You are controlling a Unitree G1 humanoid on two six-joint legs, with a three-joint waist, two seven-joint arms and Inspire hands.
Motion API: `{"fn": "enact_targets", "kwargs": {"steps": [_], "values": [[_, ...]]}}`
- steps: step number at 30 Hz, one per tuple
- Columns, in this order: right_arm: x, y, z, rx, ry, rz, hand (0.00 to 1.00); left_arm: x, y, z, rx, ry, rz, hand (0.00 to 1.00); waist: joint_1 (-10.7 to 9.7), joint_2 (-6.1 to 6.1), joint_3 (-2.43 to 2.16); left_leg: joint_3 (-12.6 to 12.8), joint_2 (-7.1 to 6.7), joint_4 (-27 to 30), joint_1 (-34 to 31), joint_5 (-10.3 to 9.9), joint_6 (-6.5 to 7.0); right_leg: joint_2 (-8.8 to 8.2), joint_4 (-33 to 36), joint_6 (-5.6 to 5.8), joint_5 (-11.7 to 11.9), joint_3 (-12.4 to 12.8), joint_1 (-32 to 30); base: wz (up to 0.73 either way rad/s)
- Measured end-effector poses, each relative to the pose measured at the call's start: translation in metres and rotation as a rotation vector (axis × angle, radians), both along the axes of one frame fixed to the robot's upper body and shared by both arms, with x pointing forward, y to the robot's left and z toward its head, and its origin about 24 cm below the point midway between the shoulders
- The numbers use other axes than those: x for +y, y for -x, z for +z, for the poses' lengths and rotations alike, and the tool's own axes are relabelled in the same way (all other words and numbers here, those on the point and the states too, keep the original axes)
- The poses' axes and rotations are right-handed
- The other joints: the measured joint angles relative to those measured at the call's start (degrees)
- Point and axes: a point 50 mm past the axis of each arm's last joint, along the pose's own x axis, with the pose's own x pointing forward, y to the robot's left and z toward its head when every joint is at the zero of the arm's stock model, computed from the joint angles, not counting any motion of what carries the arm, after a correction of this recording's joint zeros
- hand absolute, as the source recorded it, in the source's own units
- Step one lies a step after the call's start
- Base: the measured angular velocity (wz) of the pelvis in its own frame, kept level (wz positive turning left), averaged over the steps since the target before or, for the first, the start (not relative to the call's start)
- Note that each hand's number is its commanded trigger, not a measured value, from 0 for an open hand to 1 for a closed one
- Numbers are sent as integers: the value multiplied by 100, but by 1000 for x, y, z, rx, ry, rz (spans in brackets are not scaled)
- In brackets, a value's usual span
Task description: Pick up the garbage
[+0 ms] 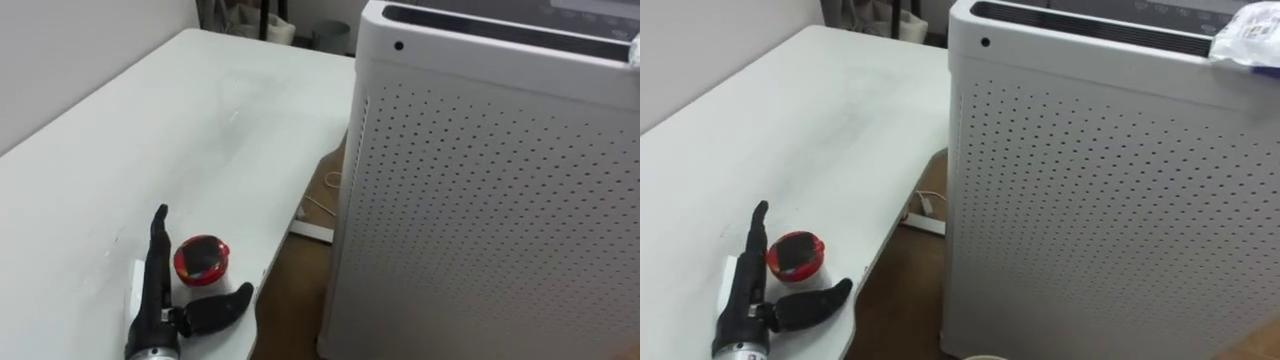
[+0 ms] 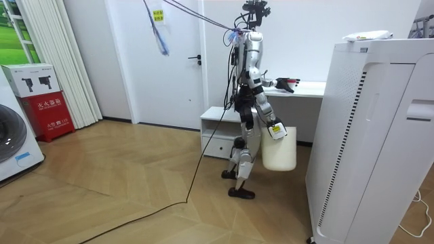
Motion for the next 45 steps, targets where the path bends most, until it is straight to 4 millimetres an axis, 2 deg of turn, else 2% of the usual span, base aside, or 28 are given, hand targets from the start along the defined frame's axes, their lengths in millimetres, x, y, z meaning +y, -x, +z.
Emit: {"fn": "enact_targets", "kwargs": {"steps": [5,6,7,11,21,31,37,41,43,45], "values": [[2,1,-1,7,-14,19,100,-2,-2,1,7,17,-35,0,-43,-1,1,111,18,-33,66,1,-1,28,-53,-4,5,62,54,-6],[2,1,-1,8,-13,32,100,-3,-2,0,8,18,-42,55,-85,-5,3,114,23,-61,99,1,-2,33,-82,-3,14,70,88,-8],[3,1,-1,10,-10,42,100,-4,-2,0,9,19,-45,100,-125,-5,3,115,26,-84,115,2,-3,34,-93,-2,14,69,107,0],[3,0,-1,9,-6,52,100,-11,-5,1,11,68,-63,100,-272,-17,10,118,25,-132,151,2,-2,29,-99,10,22,66,123,1],[5,1,-2,20,-9,57,100,5,-9,3,2,231,60,100,-279,-18,5,284,45,-175,213,3,-2,46,-90,23,82,118,126,-4],[19,3,-5,33,-44,53,100,1,-9,-1,24,279,53,100,-297,-8,0,336,74,-164,195,4,-3,78,-86,-2,112,137,126,-1],[20,-5,-2,3,-46,51,100,-17,-10,-2,55,286,-57,100,-318,22,-9,307,77,-116,144,4,-6,79,-64,-6,137,142,88,0],[23,-23,4,-50,-48,62,100,-38,-14,2,65,320,-205,100,-404,45,-1,296,59,41,-59,4,-6,49,24,-8,146,131,-90,3],[24,-33,8,-76,-46,68,100,-47,-14,3,69,334,-278,100,-469,97,-4,270,46,90,-174,3,-6,41,54,-4,152,125,-168,4],[24,-48,14,-117,-40,79,100,-64,-13,11,56,367,-392,100,-567,160,8,285,27,135,-346,7,-6,46,140,-6,173,129,-389,0]]}}
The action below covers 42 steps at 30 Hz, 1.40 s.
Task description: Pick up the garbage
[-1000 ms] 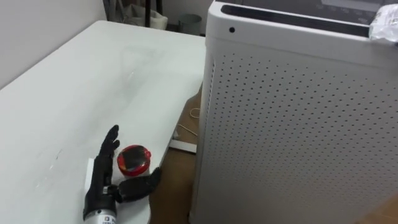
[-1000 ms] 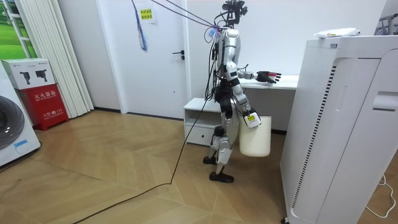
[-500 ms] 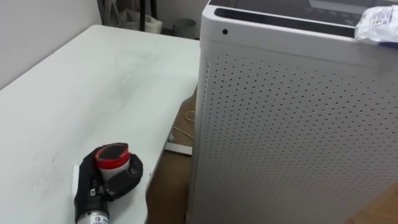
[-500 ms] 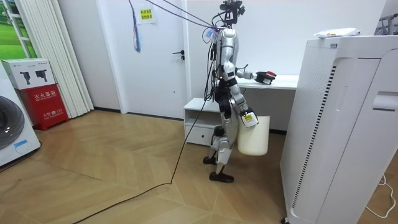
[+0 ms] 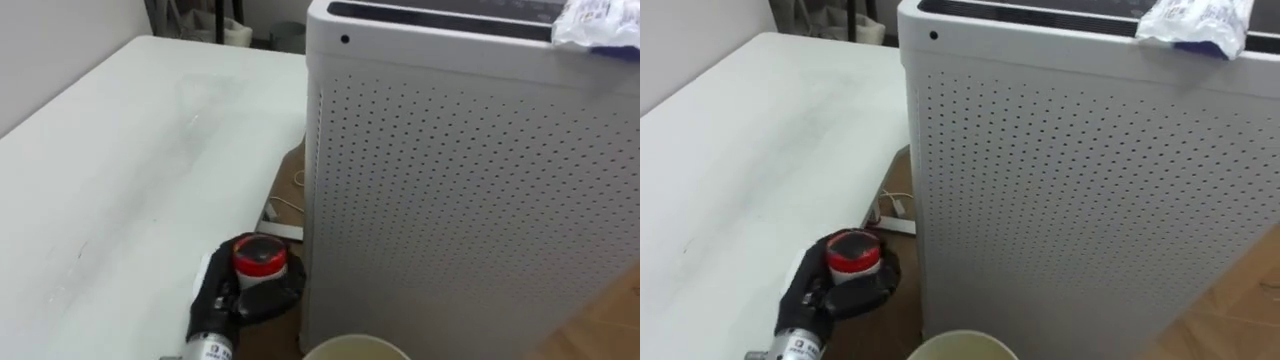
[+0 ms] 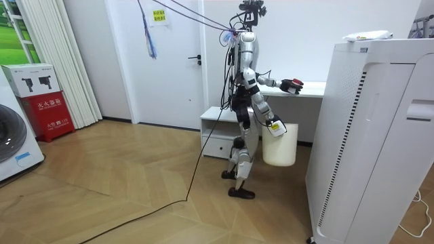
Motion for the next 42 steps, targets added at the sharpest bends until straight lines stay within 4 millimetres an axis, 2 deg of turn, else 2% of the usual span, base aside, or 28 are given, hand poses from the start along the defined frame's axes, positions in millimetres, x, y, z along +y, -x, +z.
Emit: {"fn": "enact_targets", "kwargs": {"steps": [3,6,15,16,17,18,22,34,38,40,42], "values": [[0,-4,2,-10,2,-2,100,-19,2,2,4,23,-153,100,-50,93,-9,45,-3,38,-58,1,0,-28,20,0,0,-4,-48,0],[0,-6,2,-13,9,-6,100,-31,6,0,20,21,-278,100,-57,130,8,91,0,40,-65,1,0,-42,82,1,-1,17,-106,-6],[-4,-11,5,-26,38,-22,100,-44,14,-8,76,6,-435,100,-115,130,17,156,-15,7,-193,3,5,-21,182,0,0,61,-283,-5],[-3,-11,5,-26,38,-22,100,-45,15,-8,79,5,-446,89,-118,132,17,156,-15,-5,-193,4,5,-20,179,0,0,61,-283,0],[-3,-12,5,-27,37,-21,100,-48,17,-9,85,3,-471,22,-126,141,15,156,-13,-14,-192,4,5,-15,174,0,0,61,-294,0],[-3,-13,6,-31,37,-20,100,-50,18,-10,90,1,-488,0,-146,155,12,156,-12,-7,-203,5,5,-15,173,0,0,54,-319,0],[-2,-18,8,-43,38,-16,100,-54,22,-12,107,-1,-524,0,-210,192,12,169,-13,70,-293,6,5,-22,171,0,0,17,-403,0],[-3,-19,9,-47,53,-29,100,-54,23,-14,120,-8,-546,0,-203,213,13,227,-3,55,-271,6,6,-25,187,-12,8,17,-397,-1],[-5,-17,7,-30,71,-36,100,-54,25,-16,129,-6,-549,0,-195,299,16,255,3,-35,-248,12,3,-14,187,-18,12,34,-398,-1],[-7,-16,7,-25,88,-50,100,-52,28,-21,150,-6,-545,0,-170,338,17,317,5,-54,-205,26,1,-1,189,-18,12,88,-407,-13],[-8,-17,8,-29,93,-53,100,-48,32,-32,201,-21,-547,0,-180,322,24,417,21,-66,-161,29,0,30,195,-18,12,178,-407,-21]]}}
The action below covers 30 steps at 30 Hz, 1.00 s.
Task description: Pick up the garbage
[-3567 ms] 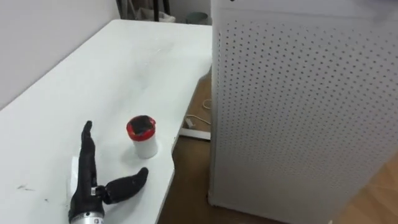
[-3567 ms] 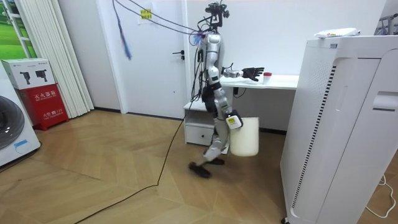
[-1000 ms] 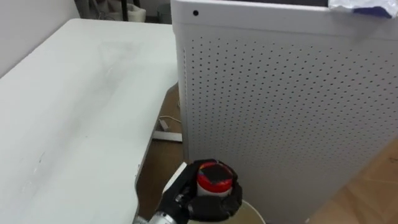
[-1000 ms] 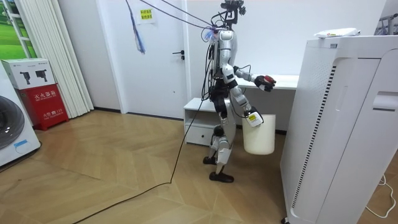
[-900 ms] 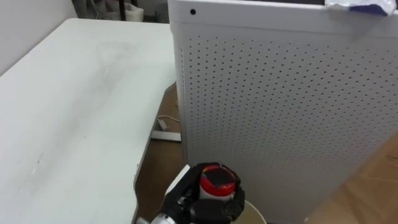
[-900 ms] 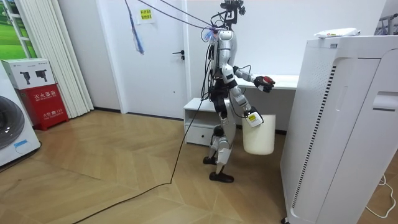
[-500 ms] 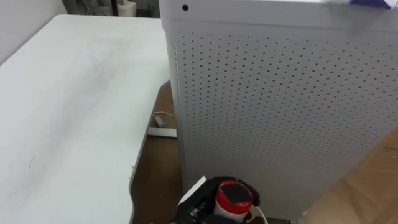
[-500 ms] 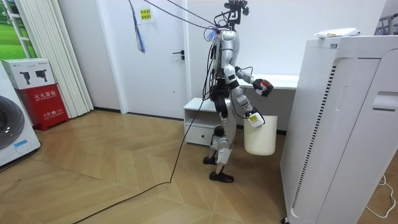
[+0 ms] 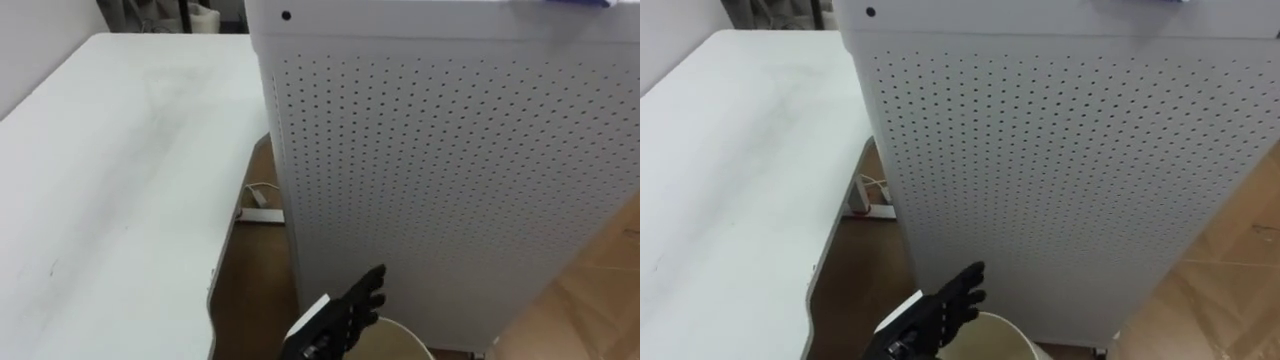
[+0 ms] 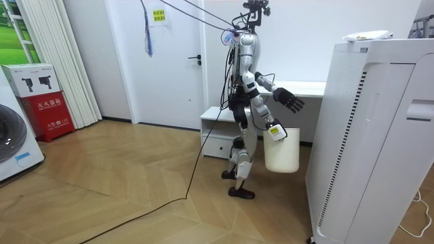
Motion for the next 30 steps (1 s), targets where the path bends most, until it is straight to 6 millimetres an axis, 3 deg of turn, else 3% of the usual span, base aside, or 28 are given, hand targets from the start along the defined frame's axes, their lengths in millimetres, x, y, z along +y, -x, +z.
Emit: {"fn": "enact_targets", "kwargs": {"steps": [4,9,20,22,25,28,30], "values": [[-1,2,-1,5,1,-7,100,3,4,-11,47,-24,-18,0,-18,-51,26,63,0,13,11,0,0,5,7,0,0,63,-9,-9],[0,6,-2,11,-3,-8,100,16,11,-30,123,-82,-17,0,-128,-182,12,127,-9,21,10,0,0,8,89,1,1,135,-74,-7],[-2,19,-8,43,-7,-17,100,27,21,-48,184,-176,-63,0,-232,-196,-13,414,-10,10,7,-3,7,35,150,26,46,386,-207,-13],[-1,19,-8,45,-10,-18,100,31,23,-54,205,-201,-58,0,-233,-193,-16,557,-19,30,15,-3,8,66,202,34,57,495,-267,-38],[0,22,-10,54,-18,-13,100,39,28,-63,236,-253,-51,0,-195,-230,-13,996,-4,-7,110,-3,8,137,182,30,161,638,-381,-68],[2,21,-9,53,-34,0,100,53,30,-71,284,-282,13,0,-130,-257,-23,1476,104,-155,179,-62,70,184,144,-72,418,386,-485,-95],[2,24,-11,71,-36,5,100,63,36,-82,339,-329,46,0,-167,-269,-49,1764,186,-165,209,-105,83,113,48,-163,549,36,-444,-62]]}}
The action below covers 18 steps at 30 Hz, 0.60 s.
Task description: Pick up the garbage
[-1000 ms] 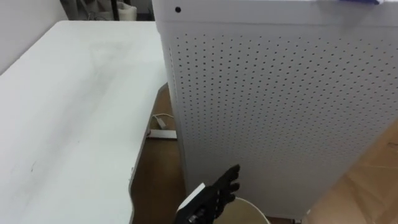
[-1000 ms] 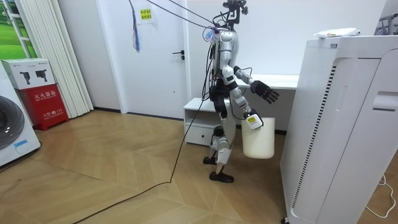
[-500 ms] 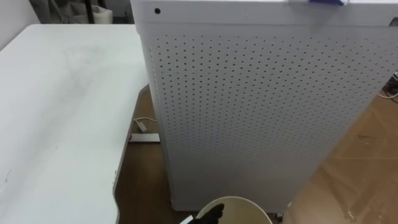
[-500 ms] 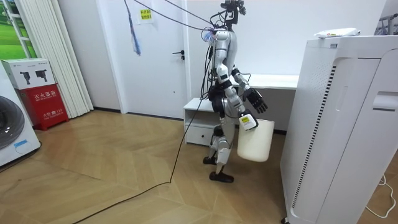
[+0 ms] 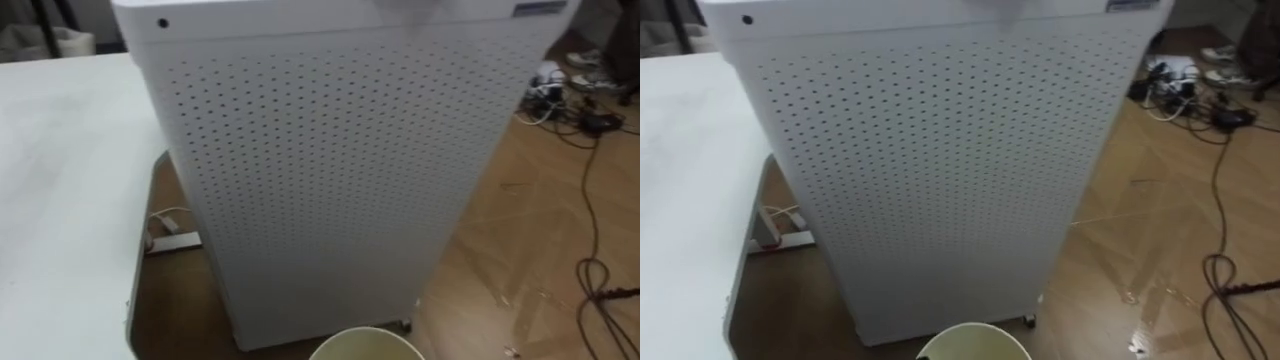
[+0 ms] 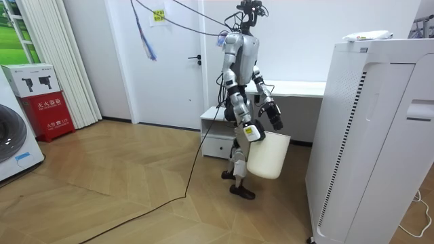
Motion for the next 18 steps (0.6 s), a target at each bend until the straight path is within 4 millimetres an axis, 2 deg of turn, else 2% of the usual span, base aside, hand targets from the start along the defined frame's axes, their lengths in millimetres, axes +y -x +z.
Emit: {"fn": "enact_targets", "kwargs": {"steps": [1,2,3,9,13,15,16,18], "values": [[-1,0,0,1,2,0,100,1,1,-2,11,-14,-4,0,-8,3,-2,52,11,4,6,-9,3,-28,30,-4,-2,-78,-7,-45],[-2,1,0,4,7,-2,100,2,4,-5,28,-33,-11,0,11,10,-7,163,25,5,30,-27,0,-101,137,-24,-48,-277,-22,-34],[-4,2,-1,12,12,-6,100,3,8,-9,49,-40,-7,0,-5,16,-9,191,26,5,49,-31,-11,-121,142,-30,-73,-333,2,-27],[-4,1,0,-1,18,1,100,7,11,-12,65,-65,-9,0,17,57,-28,96,56,21,-8,1,-73,-50,-144,-110,-22,-378,24,1],[-3,0,0,-14,8,13,100,11,13,-14,74,-88,-7,0,71,84,-12,97,109,143,-60,-46,-112,-14,-148,-130,-38,-391,1,0],[0,0,0,-15,0,28,100,13,11,-13,65,-98,6,0,142,108,10,125,185,436,-192,-180,-164,-4,129,-192,-169,-546,-125,-10],[1,0,0,-15,1,35,100,13,11,-13,64,-97,9,0,166,113,13,125,197,526,-222,-217,-185,-10,210,-202,-219,-544,-157,-8],[2,-2,1,-19,-1,50,100,16,8,-12,59,-89,40,0,195,148,36,-13,320,1162,-427,-417,-294,-66,504,-290,-516,-566,-244,3]]}}
